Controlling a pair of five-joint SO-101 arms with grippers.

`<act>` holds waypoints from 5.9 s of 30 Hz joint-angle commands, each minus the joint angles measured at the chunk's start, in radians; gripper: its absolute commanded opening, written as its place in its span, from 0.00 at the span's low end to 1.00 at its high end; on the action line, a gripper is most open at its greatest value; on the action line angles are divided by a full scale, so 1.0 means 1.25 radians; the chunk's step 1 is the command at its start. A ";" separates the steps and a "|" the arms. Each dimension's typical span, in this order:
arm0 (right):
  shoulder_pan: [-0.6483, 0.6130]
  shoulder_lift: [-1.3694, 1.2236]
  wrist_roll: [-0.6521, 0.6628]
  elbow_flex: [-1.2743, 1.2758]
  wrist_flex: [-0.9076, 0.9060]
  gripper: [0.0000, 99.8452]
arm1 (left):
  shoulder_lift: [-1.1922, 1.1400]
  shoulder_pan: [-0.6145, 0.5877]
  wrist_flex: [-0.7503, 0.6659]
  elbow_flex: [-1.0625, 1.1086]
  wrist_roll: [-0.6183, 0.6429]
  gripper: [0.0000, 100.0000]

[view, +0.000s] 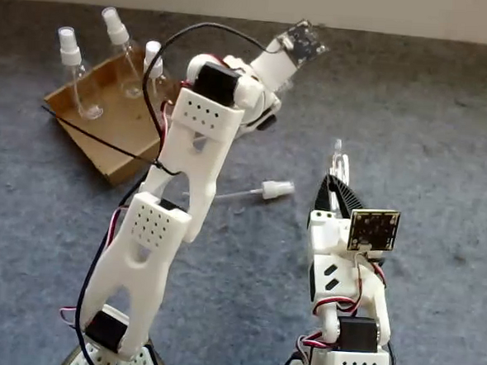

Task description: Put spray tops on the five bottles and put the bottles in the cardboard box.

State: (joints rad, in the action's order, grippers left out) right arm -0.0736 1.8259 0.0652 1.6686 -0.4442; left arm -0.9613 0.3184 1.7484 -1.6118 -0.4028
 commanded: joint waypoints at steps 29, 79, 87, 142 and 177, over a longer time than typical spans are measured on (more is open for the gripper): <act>-0.004 0.003 -0.006 0.106 0.021 0.01 | 0.916 -0.001 0.007 0.697 -0.001 0.04; -0.025 0.003 -0.006 0.106 0.004 0.01 | 1.207 -0.164 -0.600 2.054 -0.097 0.15; -0.025 0.003 -0.006 0.106 0.004 0.01 | 1.180 -0.159 -0.600 2.052 -0.098 0.15; -0.025 0.006 -0.006 0.106 0.004 0.01 | 0.937 -0.157 -0.498 1.898 -0.183 0.07; 0.014 0.002 0.032 0.055 -0.056 0.01 | 1.492 -0.024 -0.503 1.896 0.173 0.08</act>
State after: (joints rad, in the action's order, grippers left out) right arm -0.0829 1.8259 0.0698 1.6686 -0.4672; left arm 0.8554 0.2432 1.1193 0.7373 -0.2493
